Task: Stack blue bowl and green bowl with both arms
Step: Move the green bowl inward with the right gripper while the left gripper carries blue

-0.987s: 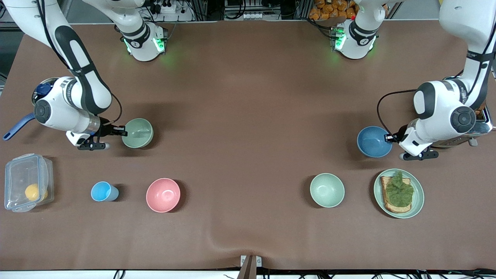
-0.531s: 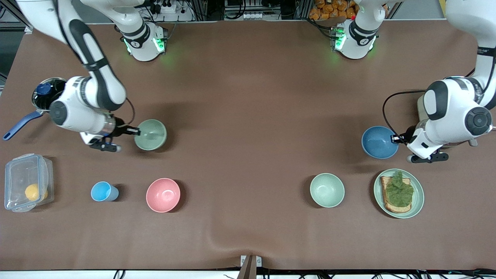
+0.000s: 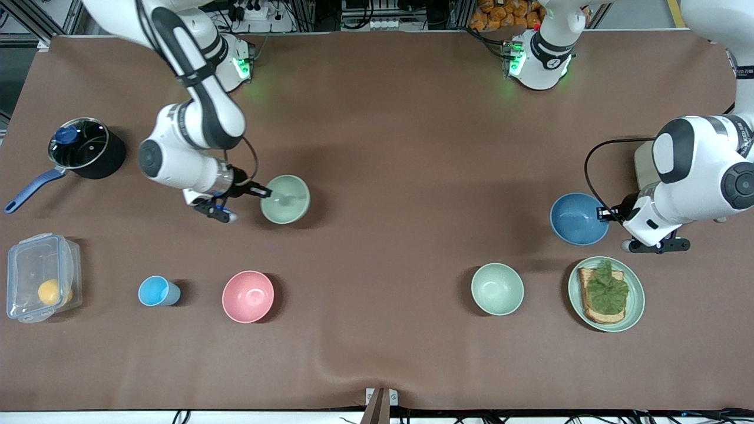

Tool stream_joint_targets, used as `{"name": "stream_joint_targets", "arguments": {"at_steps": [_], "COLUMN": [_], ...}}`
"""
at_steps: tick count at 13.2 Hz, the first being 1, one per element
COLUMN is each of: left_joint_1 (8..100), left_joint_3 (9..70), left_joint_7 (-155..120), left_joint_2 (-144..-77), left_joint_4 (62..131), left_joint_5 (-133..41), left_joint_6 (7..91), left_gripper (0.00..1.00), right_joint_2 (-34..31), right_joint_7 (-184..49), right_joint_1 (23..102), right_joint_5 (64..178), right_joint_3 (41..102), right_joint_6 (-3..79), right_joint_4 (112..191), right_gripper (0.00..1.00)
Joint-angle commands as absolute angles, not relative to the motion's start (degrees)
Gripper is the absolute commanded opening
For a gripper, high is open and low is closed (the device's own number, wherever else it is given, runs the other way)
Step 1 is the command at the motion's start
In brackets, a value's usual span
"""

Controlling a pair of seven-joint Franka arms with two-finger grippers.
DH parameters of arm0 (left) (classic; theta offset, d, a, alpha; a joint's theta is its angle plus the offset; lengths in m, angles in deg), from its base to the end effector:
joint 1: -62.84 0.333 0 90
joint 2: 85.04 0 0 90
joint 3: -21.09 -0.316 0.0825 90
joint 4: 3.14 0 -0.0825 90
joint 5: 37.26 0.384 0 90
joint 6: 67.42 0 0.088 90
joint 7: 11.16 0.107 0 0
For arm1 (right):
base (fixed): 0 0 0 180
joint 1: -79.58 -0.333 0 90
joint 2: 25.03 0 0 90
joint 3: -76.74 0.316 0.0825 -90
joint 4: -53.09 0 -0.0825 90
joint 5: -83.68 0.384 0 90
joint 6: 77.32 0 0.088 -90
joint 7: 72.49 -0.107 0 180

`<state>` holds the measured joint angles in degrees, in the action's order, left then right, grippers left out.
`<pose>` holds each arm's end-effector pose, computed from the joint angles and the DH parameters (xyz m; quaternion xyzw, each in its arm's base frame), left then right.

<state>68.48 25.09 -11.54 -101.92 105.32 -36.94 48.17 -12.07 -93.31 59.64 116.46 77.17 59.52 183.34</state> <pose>0.6000 0.0194 0.3367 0.9962 0.0168 -0.0845 0.0087 0.4896 0.1870 0.2491 -0.9569 0.2200 0.1141 0.1517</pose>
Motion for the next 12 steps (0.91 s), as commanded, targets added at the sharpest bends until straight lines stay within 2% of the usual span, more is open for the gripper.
{"name": "stream_joint_targets", "arguments": {"at_steps": [1,6,12], "left_joint_1": [68.64,68.55,68.20], "left_joint_3": [25.75,27.86,30.58], "left_joint_7": [-11.25,-11.77,-12.91], "left_joint_2": [-101.38,-101.73,-102.17], "left_joint_4": [103.30,97.15,92.85], "left_joint_5": [-36.56,-36.91,-38.65], "left_joint_6": [45.61,40.87,38.85], "left_gripper": [0.00,0.00,0.00], "right_joint_2": [-12.64,-9.13,-4.29], "right_joint_7": [-101.82,-114.83,-124.42], "right_joint_1": [51.57,43.47,34.77], "right_joint_5": [118.22,118.22,118.22], "right_joint_3": [76.65,76.65,76.56], "right_joint_6": [65.21,69.01,79.02], "right_joint_4": [183.96,179.75,178.42], "right_gripper": [0.00,0.00,0.00]}}
